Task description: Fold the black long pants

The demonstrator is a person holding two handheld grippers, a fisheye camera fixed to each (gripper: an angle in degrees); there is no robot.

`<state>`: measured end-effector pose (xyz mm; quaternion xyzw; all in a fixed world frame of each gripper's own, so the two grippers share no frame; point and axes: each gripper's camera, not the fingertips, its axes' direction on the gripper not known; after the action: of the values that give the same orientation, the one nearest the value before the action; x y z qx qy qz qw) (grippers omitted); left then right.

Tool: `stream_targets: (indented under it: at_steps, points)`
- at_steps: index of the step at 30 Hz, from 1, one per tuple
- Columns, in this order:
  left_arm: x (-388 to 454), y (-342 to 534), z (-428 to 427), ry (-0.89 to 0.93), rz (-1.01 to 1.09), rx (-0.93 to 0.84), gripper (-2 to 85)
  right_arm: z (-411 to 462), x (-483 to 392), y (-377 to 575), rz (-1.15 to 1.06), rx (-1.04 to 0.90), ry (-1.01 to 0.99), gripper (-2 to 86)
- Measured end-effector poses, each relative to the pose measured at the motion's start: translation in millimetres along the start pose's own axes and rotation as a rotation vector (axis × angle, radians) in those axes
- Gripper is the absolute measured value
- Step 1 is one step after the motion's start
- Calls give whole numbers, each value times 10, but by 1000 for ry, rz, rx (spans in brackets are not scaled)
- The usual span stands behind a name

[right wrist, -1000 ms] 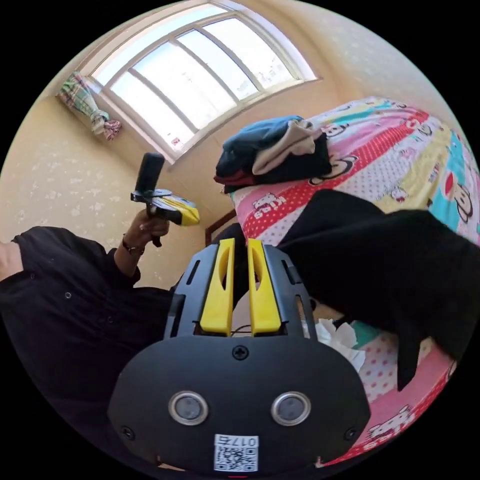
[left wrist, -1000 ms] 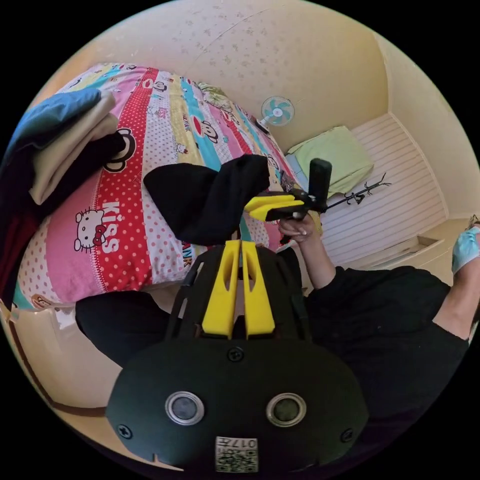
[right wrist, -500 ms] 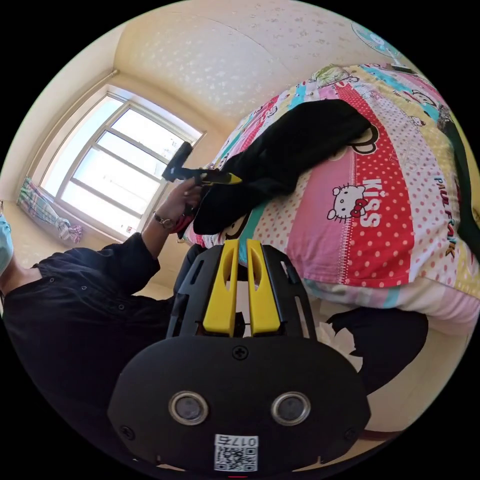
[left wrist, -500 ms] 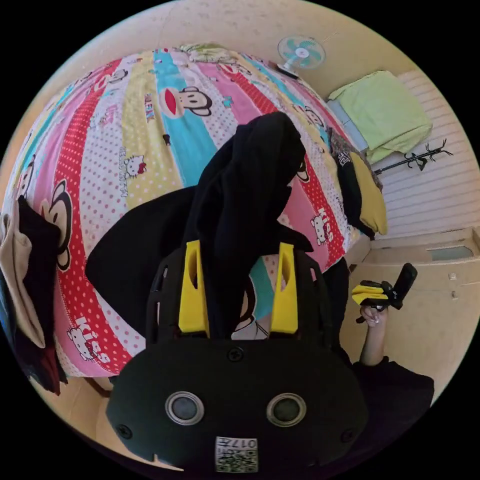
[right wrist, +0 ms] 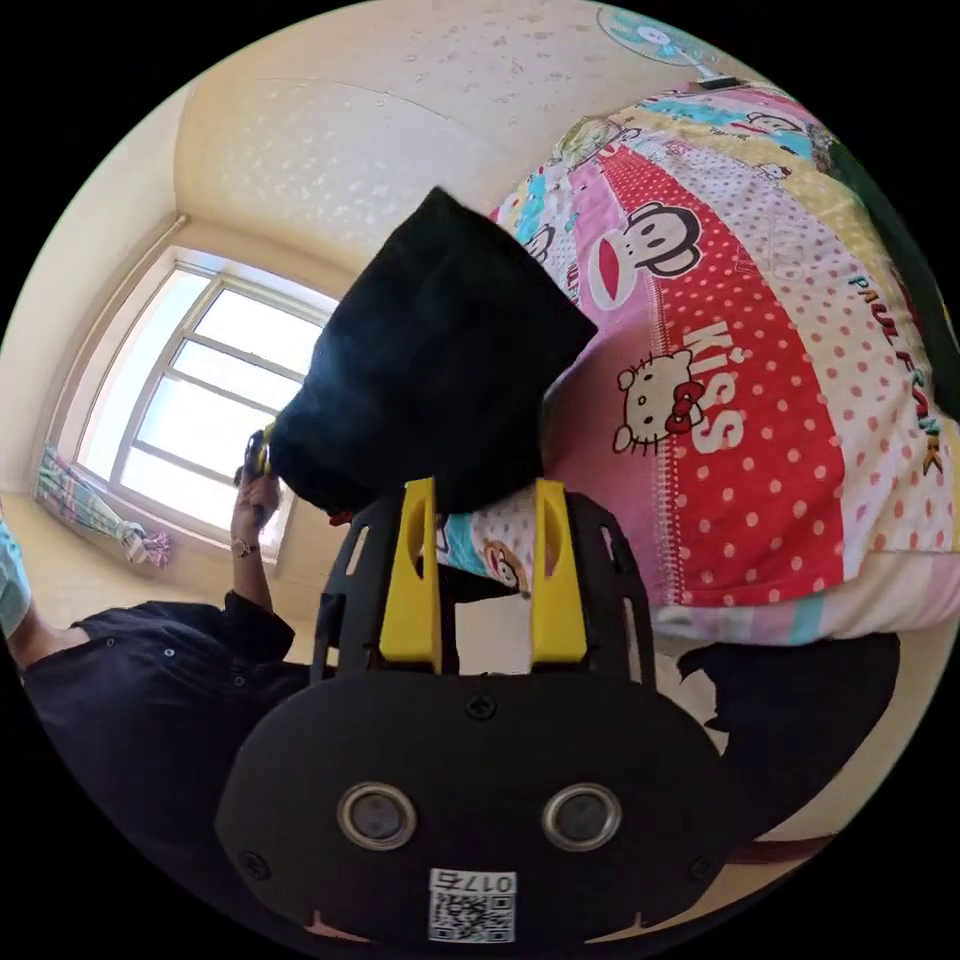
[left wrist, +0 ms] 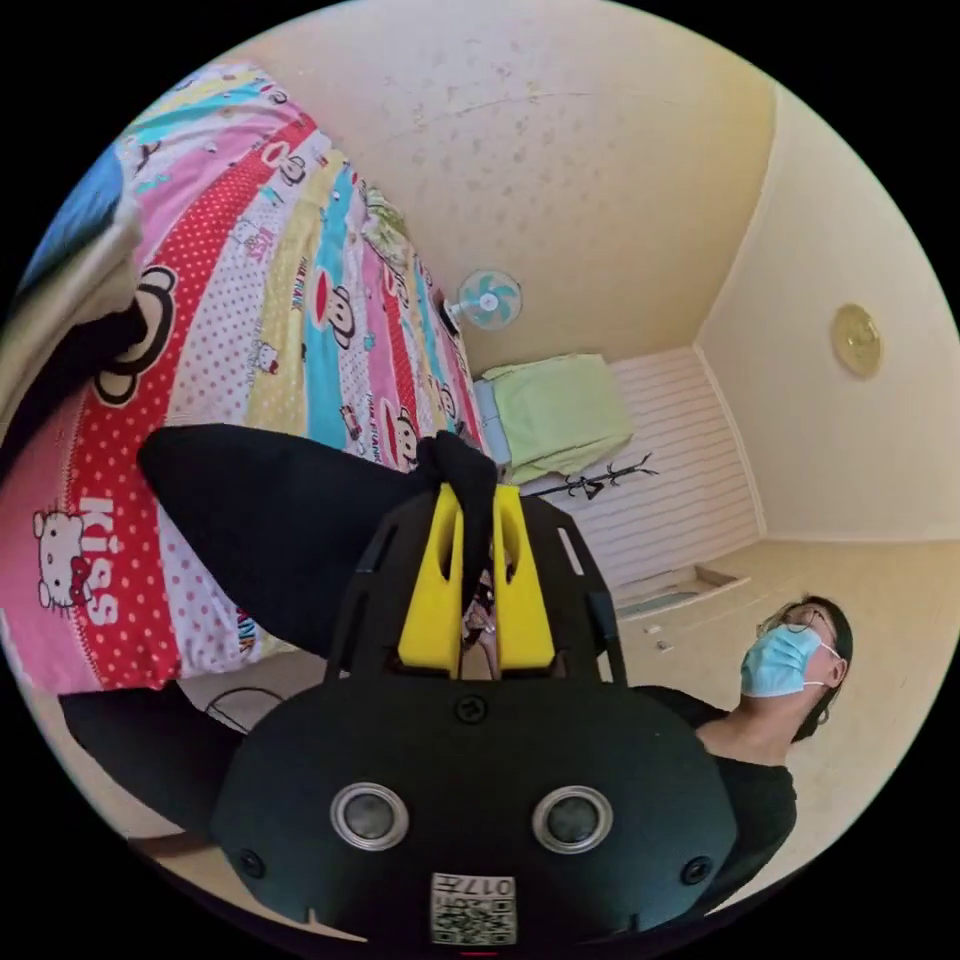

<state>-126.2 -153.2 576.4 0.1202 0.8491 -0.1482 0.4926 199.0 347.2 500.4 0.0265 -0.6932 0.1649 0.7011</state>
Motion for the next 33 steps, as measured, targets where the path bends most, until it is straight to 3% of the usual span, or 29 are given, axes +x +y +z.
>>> stream_targets:
  at_steps: [4,7,9,11,14,17,22,25,30,33]
  points:
    - [-564,295,-209,-307,-231,184,101,515,136,-260,73,-48,-20,158]
    - [-414,650,-90,-464,-137,232,119,581,43,-304,159,-10,87,93]
    - [-190,820,7,-554,-62,251,128,344,-205,-366,90,-23,90,49]
    - [103,894,168,-638,38,201,153,128,-427,-427,17,-9,4,42]
    - [588,888,621,-683,209,-1,259,-128,-837,-601,-93,20,-250,35]
    - [1054,929,1242,-705,349,-188,329,-114,-1456,-831,-219,1,-272,34]
    - [1929,1292,1738,-961,562,-32,239,169,-2491,-1051,-361,-43,-72,33]
    - [2105,1364,1715,-920,599,-24,234,292,-2976,-1072,-449,-79,-72,33]
    - [1954,1256,1672,-1007,507,122,217,449,-3773,-821,-561,-91,-67,34]
    - [1817,1197,1573,-985,405,221,146,542,-4094,-517,-658,-118,-67,36]
